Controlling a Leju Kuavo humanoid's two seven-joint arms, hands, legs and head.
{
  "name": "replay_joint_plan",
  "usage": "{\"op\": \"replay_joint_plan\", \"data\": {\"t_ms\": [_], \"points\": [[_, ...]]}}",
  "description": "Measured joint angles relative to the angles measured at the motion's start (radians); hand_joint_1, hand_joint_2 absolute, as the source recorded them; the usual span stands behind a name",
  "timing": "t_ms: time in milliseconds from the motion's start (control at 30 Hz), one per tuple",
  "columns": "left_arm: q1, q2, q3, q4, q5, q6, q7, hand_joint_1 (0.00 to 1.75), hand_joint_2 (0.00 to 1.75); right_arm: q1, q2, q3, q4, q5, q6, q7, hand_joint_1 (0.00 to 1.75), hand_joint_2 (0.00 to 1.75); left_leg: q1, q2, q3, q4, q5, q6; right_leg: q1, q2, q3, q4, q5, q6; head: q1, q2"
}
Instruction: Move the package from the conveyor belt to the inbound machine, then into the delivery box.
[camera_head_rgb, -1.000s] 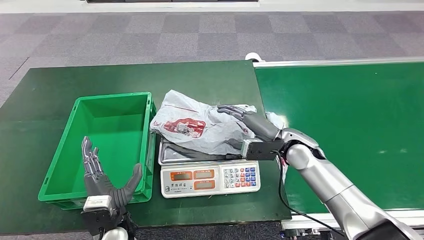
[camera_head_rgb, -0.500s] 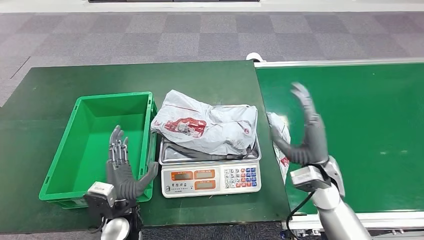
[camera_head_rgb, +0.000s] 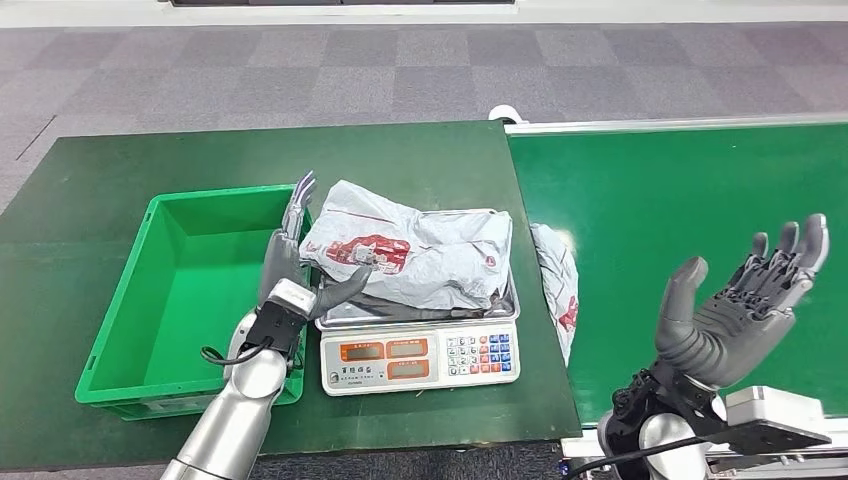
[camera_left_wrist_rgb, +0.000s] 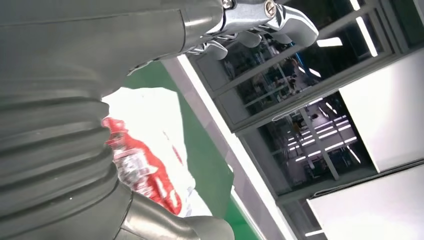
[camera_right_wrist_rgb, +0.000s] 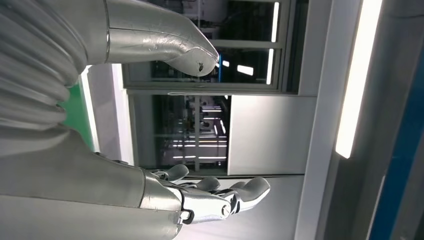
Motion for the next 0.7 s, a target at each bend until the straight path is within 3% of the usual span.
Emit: {"op": "replay_joint_plan", "data": {"t_ms": [367,467,567,700], "points": [[-0.057,0.005,-0.02,0.06,-0.066,0.004,0.031,0.0,1.75,0.01,0.031,-0.015,-0.008,-0.008,0.032,0.0,0.0,1.75,0.0,0.0,-0.001,0.0,0.0,0.0,0.0,0.0,-0.001,0.0,0.0,0.0,0.0,0.0],[-0.124,0.008,-0.052,0.135,-0.229,0.005,0.11,0.0,1.75,0.005,0.044,-0.024,0.017,-0.012,0.097,0.0,0.0,1.75,0.0,-0.001,-0.001,0.0,0.0,0.0,0.0,-0.001,-0.001,0.0,0.0,0.0,0.0,0.0],[-0.242,0.003,-0.111,0.29,-0.428,-0.037,0.205,0.0,1.75,-0.008,0.059,-0.025,0.069,-0.017,0.149,0.0,0.0,1.75,0.0,-0.001,-0.001,0.0,0.002,0.0,0.0,-0.001,-0.001,0.0,0.001,0.0,0.0,0.0],[-0.395,-0.037,-0.234,0.544,-0.657,-0.145,0.409,0.0,1.75,-0.022,0.073,-0.025,0.141,-0.016,0.175,0.001,0.0,1.75,0.0,-0.001,-0.001,0.0,0.003,0.0,0.0,0.0,-0.001,0.0,0.003,0.0,0.0,0.0]]}}
